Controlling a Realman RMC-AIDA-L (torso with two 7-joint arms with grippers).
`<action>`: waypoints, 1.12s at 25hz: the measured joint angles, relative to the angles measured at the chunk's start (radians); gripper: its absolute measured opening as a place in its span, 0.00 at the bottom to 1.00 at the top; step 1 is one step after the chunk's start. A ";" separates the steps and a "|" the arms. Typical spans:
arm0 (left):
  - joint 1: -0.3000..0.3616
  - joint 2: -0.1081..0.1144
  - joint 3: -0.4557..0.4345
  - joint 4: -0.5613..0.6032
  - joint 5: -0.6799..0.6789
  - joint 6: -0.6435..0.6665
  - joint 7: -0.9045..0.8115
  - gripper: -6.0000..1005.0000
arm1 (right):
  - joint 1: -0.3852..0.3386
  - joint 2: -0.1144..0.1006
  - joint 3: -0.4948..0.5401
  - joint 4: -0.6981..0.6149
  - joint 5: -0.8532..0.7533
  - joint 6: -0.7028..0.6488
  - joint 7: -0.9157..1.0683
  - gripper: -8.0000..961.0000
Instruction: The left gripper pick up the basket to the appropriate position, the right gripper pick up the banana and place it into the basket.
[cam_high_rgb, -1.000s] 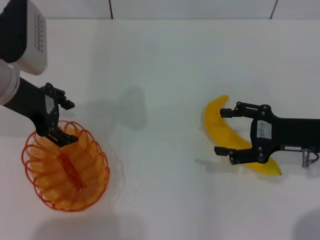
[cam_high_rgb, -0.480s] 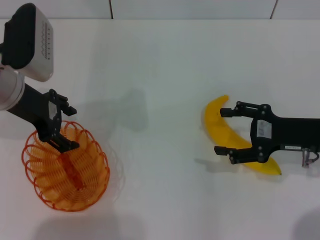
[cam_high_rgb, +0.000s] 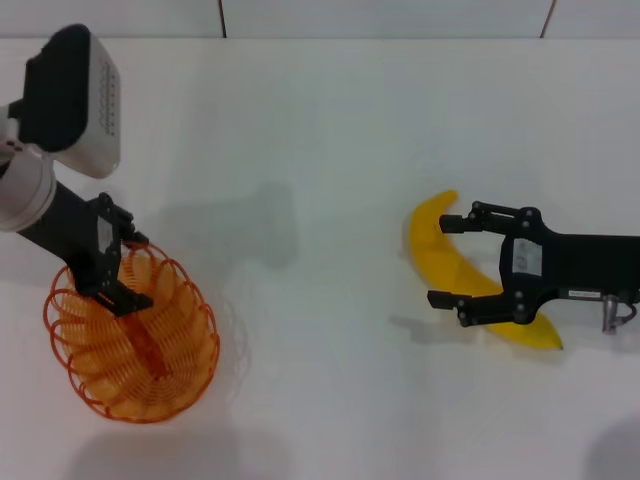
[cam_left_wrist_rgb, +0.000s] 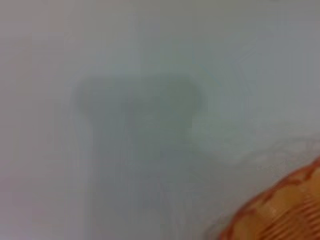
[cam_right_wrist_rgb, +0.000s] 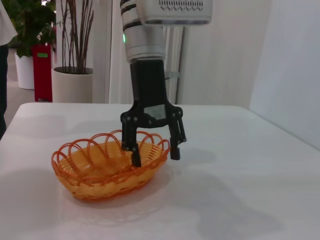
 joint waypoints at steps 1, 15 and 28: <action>-0.002 0.000 0.010 0.000 0.009 -0.003 -0.021 0.85 | 0.002 0.000 0.000 0.000 0.000 0.001 0.000 0.93; -0.013 -0.002 0.047 0.006 0.011 -0.024 -0.060 0.33 | 0.003 0.001 -0.001 0.002 0.000 0.006 0.000 0.93; 0.013 -0.001 0.041 0.091 0.003 0.031 -0.090 0.15 | -0.012 -0.001 0.005 0.000 -0.002 -0.003 0.000 0.93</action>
